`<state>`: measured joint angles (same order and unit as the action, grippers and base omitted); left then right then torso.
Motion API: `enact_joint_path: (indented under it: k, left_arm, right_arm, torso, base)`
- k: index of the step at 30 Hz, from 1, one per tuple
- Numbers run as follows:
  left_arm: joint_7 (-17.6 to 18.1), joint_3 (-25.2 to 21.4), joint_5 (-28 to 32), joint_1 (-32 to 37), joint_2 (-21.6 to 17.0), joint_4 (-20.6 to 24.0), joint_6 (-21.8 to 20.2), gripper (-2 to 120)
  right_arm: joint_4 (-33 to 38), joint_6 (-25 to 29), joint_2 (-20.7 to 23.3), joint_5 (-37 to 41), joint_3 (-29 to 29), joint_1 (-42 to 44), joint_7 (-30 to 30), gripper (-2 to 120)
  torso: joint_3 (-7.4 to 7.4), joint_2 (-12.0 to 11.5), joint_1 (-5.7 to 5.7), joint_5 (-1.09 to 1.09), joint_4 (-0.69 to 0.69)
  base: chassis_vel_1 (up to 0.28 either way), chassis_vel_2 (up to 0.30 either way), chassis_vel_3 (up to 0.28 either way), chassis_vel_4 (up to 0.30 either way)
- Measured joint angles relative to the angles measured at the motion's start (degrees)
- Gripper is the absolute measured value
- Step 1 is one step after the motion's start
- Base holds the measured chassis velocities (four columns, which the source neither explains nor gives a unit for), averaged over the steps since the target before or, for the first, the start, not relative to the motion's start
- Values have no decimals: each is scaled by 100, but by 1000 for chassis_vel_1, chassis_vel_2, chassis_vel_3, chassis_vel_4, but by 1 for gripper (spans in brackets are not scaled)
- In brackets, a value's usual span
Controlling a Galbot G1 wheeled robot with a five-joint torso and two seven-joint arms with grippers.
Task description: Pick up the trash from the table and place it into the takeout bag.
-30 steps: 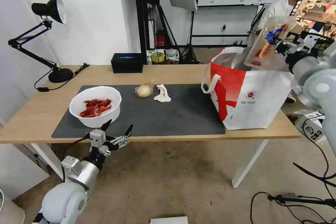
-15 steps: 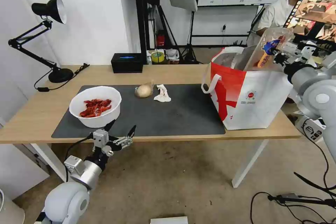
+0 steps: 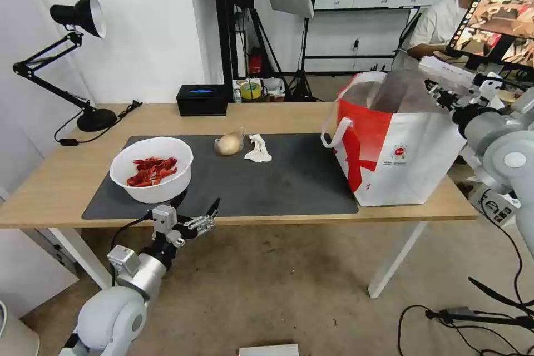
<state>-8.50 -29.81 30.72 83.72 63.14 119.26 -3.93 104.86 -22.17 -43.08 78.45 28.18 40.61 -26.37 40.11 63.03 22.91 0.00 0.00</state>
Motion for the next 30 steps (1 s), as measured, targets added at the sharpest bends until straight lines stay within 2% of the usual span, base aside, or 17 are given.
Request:
enact_joint_path:
  k: [2, 5, 9, 13, 17, 20, 21, 23, 24, 25, 27, 30]
  left_arm:
    - [1, -1, 9, -43, -38, -21, 0, 100]
    - [2, -4, 14, -54, -44, -33, 0, 100]
    - [3, -21, 16, -56, -35, -76, 11, 100]
    - [0, -45, 16, -50, -32, -78, 17, 100]
    - [-14, -95, 21, -28, -36, -78, 31, 100]
    - [-20, -147, 22, 6, -36, -67, 37, 100]
    - [-20, -147, 22, 6, -36, -67, 37, 100]
    - [-22, -181, 21, 26, -46, -52, 41, 100]
    - [-22, -205, 21, 37, -57, -44, 45, 100]
    - [-22, -205, 21, 37, -57, -44, 45, 100]
    - [-23, -243, 23, 43, -76, -32, 54, 100]
    - [-15, -275, 36, 37, -86, -19, 57, 100]
  right_arm:
    - [-18, -5, -1, 14, -75, -88, 41, 73]
    - [-31, -7, -1, 14, -116, -129, 58, 78]
    - [-48, -8, -29, 15, -309, -328, 112, 97]
    - [-24, -9, -39, 10, -386, -404, 149, 100]
    - [63, -5, -38, -6, -447, -435, 443, 100]
    - [387, 103, 18, -60, -422, -253, 1081, 100]
    - [387, 103, 18, -60, -422, -253, 1081, 100]
    - [656, 163, 98, -422, -406, -52, 1492, 100]
    - [776, 217, 165, -879, -407, 112, 1719, 100]
    - [776, 217, 165, -879, -407, 112, 1719, 100]
    - [1050, 386, 307, -1689, -380, 476, 2153, 100]
    - [1433, 567, 429, -2010, -211, 960, 2422, 100]
  torso:
    - [0, 0, 0, 0, 0]
    - [0, 0, 0, 0, 0]
    - [0, 0, 0, -1, 1]
    - [0, 0, 0, 0, 0]
    - [0, 0, 0, 0, 0]
    - [0, 0, 0, 0, 1]
    - [0, 0, 0, 0, 1]
    - [0, 0, 0, -2, 1]
    - [0, 0, 0, -1, 1]
    - [0, 0, 0, -1, 1]
    - [0, 0, 0, 0, 1]
    - [0, 0, 0, 0, 0]
  base:
    - [0, 0, 0, 0]
    - [0, 0, 0, 0]
    - [0, 0, 0, 0]
    - [0, 0, 0, 0]
    - [0, 0, 0, 0]
    - [0, 0, 0, 0]
    - [0, 0, 0, 0]
    - [0, 0, 0, 0]
    - [0, 0, 0, 0]
    - [0, 0, 0, 0]
    - [0, 0, 0, 0]
    - [0, 0, 0, 0]
